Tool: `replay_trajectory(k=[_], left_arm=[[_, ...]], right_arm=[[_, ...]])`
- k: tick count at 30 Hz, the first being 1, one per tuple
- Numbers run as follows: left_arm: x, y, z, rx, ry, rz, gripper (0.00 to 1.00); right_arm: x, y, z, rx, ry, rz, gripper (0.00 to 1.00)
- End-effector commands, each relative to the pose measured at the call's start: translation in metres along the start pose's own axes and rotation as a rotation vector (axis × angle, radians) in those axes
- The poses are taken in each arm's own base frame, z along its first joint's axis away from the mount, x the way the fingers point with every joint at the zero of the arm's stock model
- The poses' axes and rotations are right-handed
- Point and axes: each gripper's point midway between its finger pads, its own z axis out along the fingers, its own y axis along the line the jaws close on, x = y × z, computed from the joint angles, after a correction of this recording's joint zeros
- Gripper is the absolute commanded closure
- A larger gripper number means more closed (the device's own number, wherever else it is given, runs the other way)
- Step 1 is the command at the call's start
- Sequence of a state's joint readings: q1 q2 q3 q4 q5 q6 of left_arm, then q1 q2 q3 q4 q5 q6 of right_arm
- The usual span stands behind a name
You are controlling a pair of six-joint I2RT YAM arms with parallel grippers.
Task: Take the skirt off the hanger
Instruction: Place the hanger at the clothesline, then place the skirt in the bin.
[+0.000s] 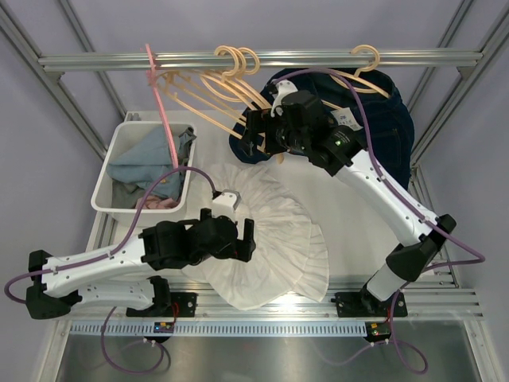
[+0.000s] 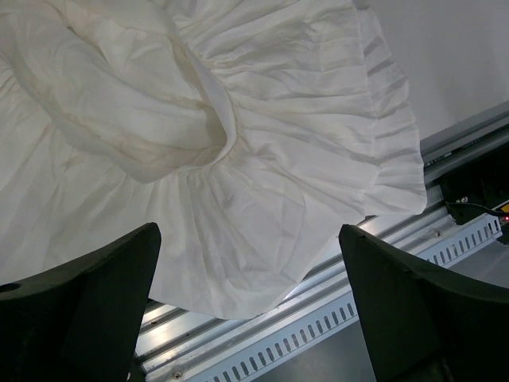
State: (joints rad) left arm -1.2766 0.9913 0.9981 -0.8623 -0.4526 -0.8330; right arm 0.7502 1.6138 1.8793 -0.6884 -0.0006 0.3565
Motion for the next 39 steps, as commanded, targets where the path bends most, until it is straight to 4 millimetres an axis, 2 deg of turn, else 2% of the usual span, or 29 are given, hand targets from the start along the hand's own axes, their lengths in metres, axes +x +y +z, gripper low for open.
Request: replay_trajectory(k=[1,3,4,5,6,11,16,19,20,22,23,24,29,30,34,38,39], left_arm=[[-0.008,-0.016,-0.003,0.074,-0.026,-0.006,0.01],[-0.007,-0.013,-0.001,0.063,-0.032,-0.006,0.01],[-0.005,-0.010,0.000,0.046,-0.028,-0.004,0.01],[-0.005,-0.008,0.001,0.036,-0.028,-0.008,0.01],[-0.003,-0.006,0.003,0.024,-0.023,-0.005,0.01],[0.007,0.010,0.018,-0.103,0.005,0.008,0.01],[0.014,0.007,0.033,-0.157,0.050,0.047,0.01],[0.018,-0.003,0.044,-0.149,0.074,0.053,0.01],[0.019,-0.005,0.047,-0.148,0.077,0.050,0.01],[0.023,-0.009,0.056,-0.152,0.087,0.053,0.01],[0.024,-0.010,0.059,-0.155,0.090,0.058,0.01],[0.028,-0.013,0.067,-0.151,0.102,0.067,0.01],[0.030,-0.019,0.096,-0.177,0.141,0.127,0.01],[0.031,-0.026,0.103,-0.150,0.153,0.119,0.01],[0.042,-0.013,0.141,-0.222,0.212,0.118,0.01],[0.049,-0.008,0.169,-0.275,0.246,0.151,0.01],[0.050,-0.013,0.178,-0.247,0.246,0.141,0.01]], right_arm=[[0.005,-0.016,0.007,0.066,0.028,-0.114,0.01],[0.004,-0.011,0.007,0.041,0.018,-0.108,0.01],[0.000,-0.006,-0.001,0.019,-0.005,-0.101,0.01],[0.006,-0.007,-0.001,0.012,0.001,-0.098,0.01],[0.002,-0.005,-0.004,0.006,-0.023,-0.093,0.01],[-0.011,-0.002,-0.037,0.015,-0.090,-0.067,0.01],[-0.013,-0.015,-0.063,0.098,-0.090,-0.064,0.01],[-0.011,-0.028,-0.080,0.167,-0.092,-0.062,0.01],[-0.004,-0.035,-0.084,0.193,-0.074,-0.062,0.01],[-0.007,-0.041,-0.106,0.223,-0.108,-0.053,0.01],[0.001,-0.047,-0.110,0.241,-0.098,-0.054,0.01],[-0.003,-0.047,-0.129,0.233,-0.136,-0.044,0.00],[0.008,-0.063,-0.174,0.280,-0.158,-0.030,0.01],[0.008,-0.062,-0.187,0.269,-0.180,-0.017,0.01],[0.013,-0.062,-0.216,0.239,-0.218,0.010,0.01],[0.015,-0.063,-0.236,0.219,-0.252,0.016,0.01],[0.014,-0.063,-0.242,0.215,-0.267,0.020,0.01]])
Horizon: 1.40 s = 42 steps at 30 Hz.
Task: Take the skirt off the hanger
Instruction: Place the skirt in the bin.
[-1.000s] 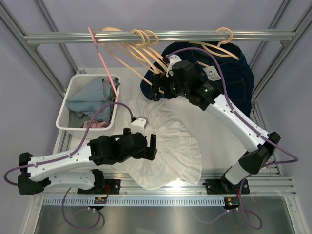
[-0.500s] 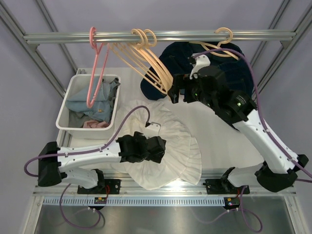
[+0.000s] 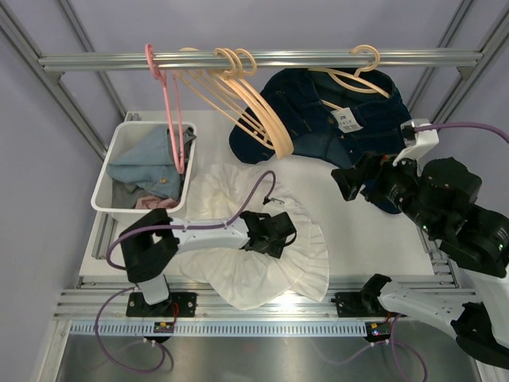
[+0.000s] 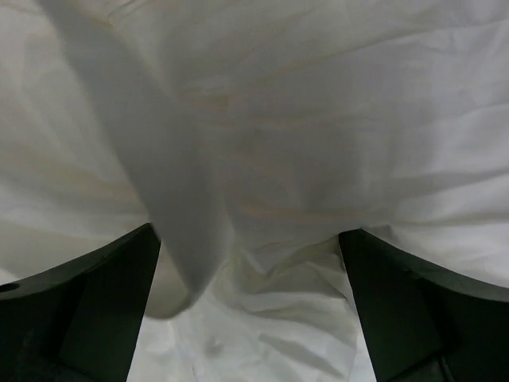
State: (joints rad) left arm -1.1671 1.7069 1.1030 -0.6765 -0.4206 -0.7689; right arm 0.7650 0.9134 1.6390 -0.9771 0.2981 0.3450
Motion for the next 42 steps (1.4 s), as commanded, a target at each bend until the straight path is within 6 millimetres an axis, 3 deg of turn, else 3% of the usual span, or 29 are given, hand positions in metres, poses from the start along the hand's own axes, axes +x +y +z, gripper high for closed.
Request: replay_trajectory(k=[1,5,6,7,8,9,11,13,14,15,16,17,18,19,20,21,22,23,25,26,30,31,32,33,35,37,38,39,42], left_arm=[[-0.014,-0.024,0.024,0.061,-0.007,0.001,0.01],[0.005,-0.032,0.050,0.076,0.074,0.005,0.01],[0.012,-0.033,0.053,0.087,0.092,-0.002,0.06],[0.017,-0.033,0.055,0.093,0.104,-0.005,0.14],[0.027,-0.032,0.060,0.103,0.118,-0.012,0.29],[0.031,-0.032,0.060,0.112,0.121,-0.024,0.63],[0.036,-0.025,0.059,0.095,0.115,-0.031,0.99],[0.034,-0.019,0.041,0.086,0.077,-0.033,1.00],[0.030,-0.006,0.031,0.030,0.042,-0.016,1.00],[0.008,-0.008,0.003,0.051,-0.031,-0.050,1.00],[0.001,-0.008,-0.018,0.046,-0.069,-0.039,1.00],[-0.004,0.015,-0.039,-0.044,-0.104,-0.013,1.00],[-0.015,0.020,-0.061,-0.052,-0.151,-0.041,1.00],[-0.044,0.016,-0.112,0.014,-0.252,-0.095,1.00],[-0.053,0.041,-0.138,-0.057,-0.300,-0.084,1.00],[-0.064,0.046,-0.164,-0.041,-0.356,-0.109,1.00],[-0.091,0.052,-0.207,0.008,-0.434,-0.173,1.00],[-0.101,0.079,-0.233,-0.031,-0.495,-0.181,1.00],[-0.121,0.102,-0.272,-0.039,-0.575,-0.191,1.00],[-0.139,0.123,-0.304,-0.054,-0.650,-0.225,1.00],[-0.170,0.175,-0.371,-0.098,-0.800,-0.271,1.00],[-0.175,0.183,-0.383,-0.092,-0.836,-0.282,1.00],[-0.192,0.178,-0.401,-0.031,-0.910,-0.342,1.00],[-0.194,0.196,-0.419,-0.044,-0.961,-0.271,1.00],[-0.213,0.208,-0.455,0.027,-1.092,-0.404,1.00],[-0.216,0.234,-0.477,-0.047,-1.163,-0.358,1.00],[-0.224,0.247,-0.500,-0.024,-1.231,-0.470,1.00],[-0.223,0.258,-0.507,-0.095,-1.256,-0.386,1.00],[-0.232,0.279,-0.550,-0.038,-1.401,-0.434,1.00]], right_arm=[[0.004,-0.006,-0.005,0.019,-0.001,0.008,0.01],[-0.002,-0.008,-0.021,0.000,-0.034,0.022,0.00],[-0.003,-0.008,-0.024,-0.003,-0.039,0.024,0.01],[-0.005,-0.009,-0.029,-0.006,-0.046,0.025,0.01],[-0.008,-0.010,-0.034,-0.011,-0.058,0.026,0.01],[-0.010,-0.010,-0.036,-0.012,-0.065,0.028,0.00],[-0.012,-0.011,-0.041,-0.013,-0.071,0.031,0.01],[-0.014,-0.010,-0.045,-0.025,-0.076,0.030,0.01],[-0.014,-0.010,-0.045,-0.026,-0.074,0.026,0.01],[-0.015,-0.009,-0.046,-0.031,-0.075,0.024,0.01],[-0.016,-0.009,-0.048,-0.031,-0.075,0.022,0.01],[-0.017,-0.009,-0.048,-0.031,-0.075,0.018,0.01],[-0.019,-0.009,-0.050,-0.033,-0.080,0.017,0.01],[-0.022,-0.009,-0.053,-0.038,-0.088,0.018,0.01],[-0.024,-0.009,-0.056,-0.041,-0.094,0.016,0.01],[-0.030,-0.007,-0.061,-0.051,-0.112,0.020,0.01],[-0.033,-0.007,-0.064,-0.055,-0.117,0.020,0.01],[-0.035,-0.006,-0.064,-0.057,-0.119,0.020,0.01],[-0.043,-0.004,-0.071,-0.071,-0.136,0.024,0.01],[-0.043,-0.002,-0.069,-0.072,-0.129,0.016,0.01],[-0.053,0.001,-0.073,-0.080,-0.142,0.011,0.01],[-0.056,0.001,-0.076,-0.082,-0.149,0.012,0.00],[-0.055,0.002,-0.073,-0.079,-0.140,0.007,0.01],[-0.056,0.002,-0.073,-0.078,-0.141,0.006,0.00],[-0.056,0.003,-0.071,-0.080,-0.135,0.002,0.01],[-0.054,0.004,-0.069,-0.081,-0.125,0.002,0.00],[-0.053,0.005,-0.068,-0.083,-0.121,0.004,0.00],[-0.052,0.005,-0.067,-0.080,-0.117,0.004,0.01],[-0.050,0.003,-0.064,-0.068,-0.108,0.001,0.00]])
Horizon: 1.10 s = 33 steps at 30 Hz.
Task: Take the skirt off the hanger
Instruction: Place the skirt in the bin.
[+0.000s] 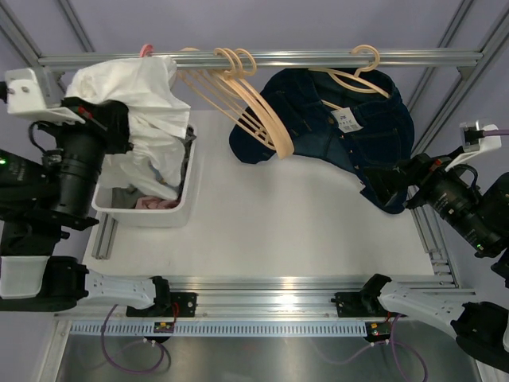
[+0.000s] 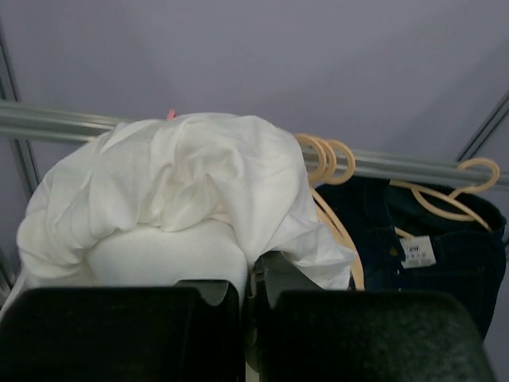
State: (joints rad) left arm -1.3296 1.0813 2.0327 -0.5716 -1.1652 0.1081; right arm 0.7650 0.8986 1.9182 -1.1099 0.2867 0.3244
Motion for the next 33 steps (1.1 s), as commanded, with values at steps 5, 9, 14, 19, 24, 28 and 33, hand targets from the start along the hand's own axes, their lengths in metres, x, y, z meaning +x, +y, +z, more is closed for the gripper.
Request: replay_trajectory(k=[5,9,14,19,24,28,33], left_arm=[[-0.131,0.027,-0.003,-0.026,-0.356,-0.003,1.00],[-0.153,0.030,-0.006,-0.037,-0.447,0.027,1.00],[-0.168,0.068,-0.016,-0.230,-0.521,0.057,1.00],[-0.190,0.083,-0.024,-0.281,-0.582,0.088,1.00],[-0.165,0.016,0.015,-0.204,-0.492,0.334,1.00],[-0.102,0.009,0.073,-0.295,-0.343,0.410,1.00],[-0.078,0.087,0.095,-0.458,-0.309,0.160,1.00]], right_arm=[[0.011,0.004,0.011,-0.008,0.051,-0.022,0.01],[0.015,0.008,0.016,-0.020,0.062,-0.014,0.01],[0.020,0.011,0.022,-0.030,0.086,-0.012,0.00],[0.023,0.015,0.027,-0.041,0.102,-0.010,0.01],[0.026,0.019,0.032,-0.055,0.113,-0.010,0.01],[0.027,0.019,0.030,-0.056,0.122,-0.009,0.00],[0.034,0.015,0.027,-0.047,0.153,-0.026,0.01]])
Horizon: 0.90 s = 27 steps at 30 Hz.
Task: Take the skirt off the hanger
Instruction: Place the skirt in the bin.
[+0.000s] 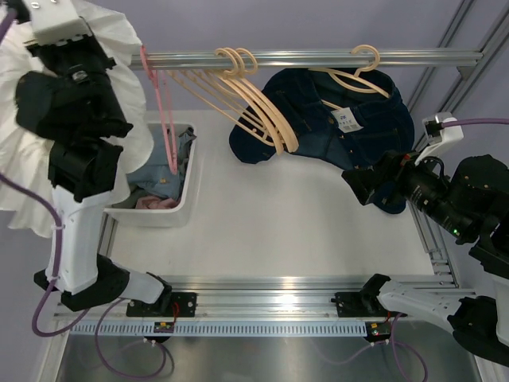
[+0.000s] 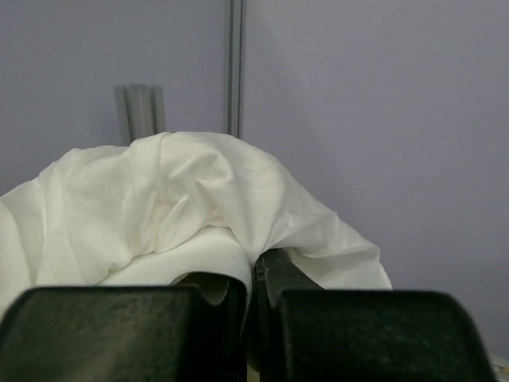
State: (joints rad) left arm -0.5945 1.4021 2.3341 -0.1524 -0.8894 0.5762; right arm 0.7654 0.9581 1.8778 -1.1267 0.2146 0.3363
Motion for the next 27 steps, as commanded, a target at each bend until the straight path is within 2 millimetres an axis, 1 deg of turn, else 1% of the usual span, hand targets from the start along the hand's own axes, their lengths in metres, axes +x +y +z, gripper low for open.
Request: replay_trajectory(k=[1,3,4,5,6,7,8,9,10,11,12,13,14,15,17,18,19,20,21,22,23,24,25,26,27], left_arm=[[0.054,-0.009,0.000,0.029,0.134,-0.177,1.00],[0.065,0.007,0.004,-0.036,0.136,-0.171,1.00],[0.072,0.009,0.005,-0.039,0.148,-0.159,1.00],[0.085,0.017,0.009,-0.073,0.168,-0.162,1.00],[0.099,0.020,0.010,-0.072,0.202,-0.139,1.00],[0.108,0.032,0.016,-0.121,0.210,-0.176,1.00],[0.128,0.037,0.015,-0.128,0.252,-0.167,1.00],[0.137,0.037,0.017,-0.106,0.269,-0.184,1.00],[0.147,0.051,0.020,-0.149,0.280,-0.209,1.00],[0.162,0.054,0.018,-0.150,0.310,-0.205,1.00],[0.171,0.052,0.018,-0.134,0.329,-0.217,1.00],[0.178,0.066,0.020,-0.172,0.337,-0.247,1.00],[0.196,0.067,0.018,-0.174,0.379,-0.254,1.00],[0.201,0.063,0.015,-0.140,0.398,-0.275,1.00],[0.215,0.063,0.010,-0.144,0.418,-0.302,1.00],[0.239,0.060,0.000,-0.135,0.463,-0.320,1.00],[0.247,0.056,-0.003,-0.107,0.472,-0.317,1.00],[0.248,0.051,-0.003,-0.079,0.453,-0.338,1.00],[0.256,0.044,-0.008,-0.052,0.476,-0.369,1.00],[0.270,0.046,-0.015,-0.074,0.506,-0.385,1.00],[0.273,0.044,-0.016,-0.062,0.504,-0.393,1.00],[0.279,0.035,-0.019,-0.012,0.520,-0.407,1.00],[0.284,0.023,-0.024,0.044,0.536,-0.384,1.00],[0.280,0.013,-0.027,0.081,0.530,-0.359,1.00],[0.279,0.018,-0.027,0.020,0.517,-0.298,1.00]], right_arm=[[0.004,0.005,0.000,-0.024,0.025,-0.015,0.01],[0.005,0.003,0.002,-0.017,0.031,-0.028,0.01],[0.005,0.003,0.002,-0.016,0.032,-0.033,0.01],[0.005,0.003,0.002,-0.016,0.032,-0.036,0.00],[0.005,0.003,0.002,-0.017,0.031,-0.035,0.01],[0.004,0.004,0.002,-0.024,0.030,-0.033,0.01],[0.002,0.005,0.001,-0.029,0.021,-0.028,0.00],[0.001,0.006,0.000,-0.035,0.019,-0.026,0.01],[0.000,0.007,-0.001,-0.039,0.017,-0.025,0.01],[0.000,0.007,-0.002,-0.039,0.017,-0.025,0.01],[0.000,0.007,-0.001,-0.036,0.021,-0.027,0.00],[-0.003,0.008,-0.002,-0.037,0.015,-0.028,0.00],[-0.002,0.007,-0.002,-0.034,0.017,-0.030,0.01],[-0.003,0.007,-0.001,-0.034,0.018,-0.030,0.01],[-0.004,0.009,-0.002,-0.041,0.016,-0.026,0.00],[-0.005,0.011,-0.003,-0.052,0.014,-0.022,0.01],[-0.005,0.012,-0.004,-0.057,0.015,-0.020,0.01],[-0.005,0.013,-0.003,-0.061,0.013,-0.020,0.01],[-0.004,0.013,-0.003,-0.060,0.018,-0.019,0.01],[-0.004,0.013,-0.002,-0.060,0.019,-0.019,0.01],[-0.004,0.012,-0.003,-0.057,0.022,-0.020,0.01],[-0.003,0.012,0.000,-0.050,0.030,-0.020,0.01],[-0.003,0.012,-0.001,-0.050,0.032,-0.017,0.01],[-0.002,0.012,-0.001,-0.051,0.037,-0.017,0.01],[-0.001,0.013,0.002,-0.051,0.045,-0.017,0.01]])
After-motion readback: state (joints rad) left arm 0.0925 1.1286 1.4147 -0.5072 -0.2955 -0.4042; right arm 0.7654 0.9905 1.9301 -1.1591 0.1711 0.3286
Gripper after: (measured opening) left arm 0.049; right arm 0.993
